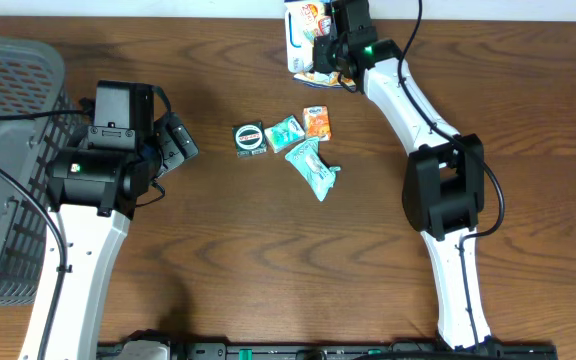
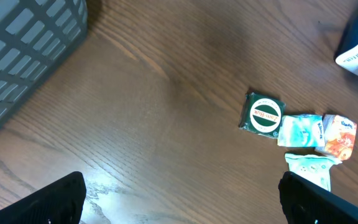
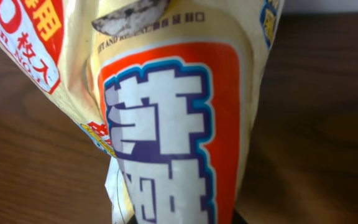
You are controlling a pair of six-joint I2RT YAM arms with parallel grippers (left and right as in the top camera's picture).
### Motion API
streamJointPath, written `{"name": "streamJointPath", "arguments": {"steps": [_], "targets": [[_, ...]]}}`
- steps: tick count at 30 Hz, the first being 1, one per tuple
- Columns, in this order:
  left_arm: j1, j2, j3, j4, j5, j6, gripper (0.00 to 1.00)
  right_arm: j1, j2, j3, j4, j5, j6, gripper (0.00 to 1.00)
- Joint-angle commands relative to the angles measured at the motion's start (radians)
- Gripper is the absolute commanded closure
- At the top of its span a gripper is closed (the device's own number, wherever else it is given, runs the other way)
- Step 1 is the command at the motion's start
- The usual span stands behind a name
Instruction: Scan the item barcode
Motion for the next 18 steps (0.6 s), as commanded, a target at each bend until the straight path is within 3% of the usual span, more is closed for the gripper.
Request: {"name": "streamJointPath", "arguments": {"steps": [1, 13, 18], "targets": [[0.004, -0.002, 0.014, -0.003, -0.006, 0.010, 0.02, 0.019, -0.035, 0.041, -0.035, 0.023, -0.004, 0.99], [0.004, -0.002, 0.014, -0.003, -0.006, 0.010, 0.02, 0.005, -0.064, 0.160, -0.120, 0.040, -0.003, 0.99], [0.004, -0.002, 0.014, -0.003, -0.006, 0.010, 0.02, -0.157, -0.139, 0.227, -0.296, 0.222, -0.130, 0.99]]}}
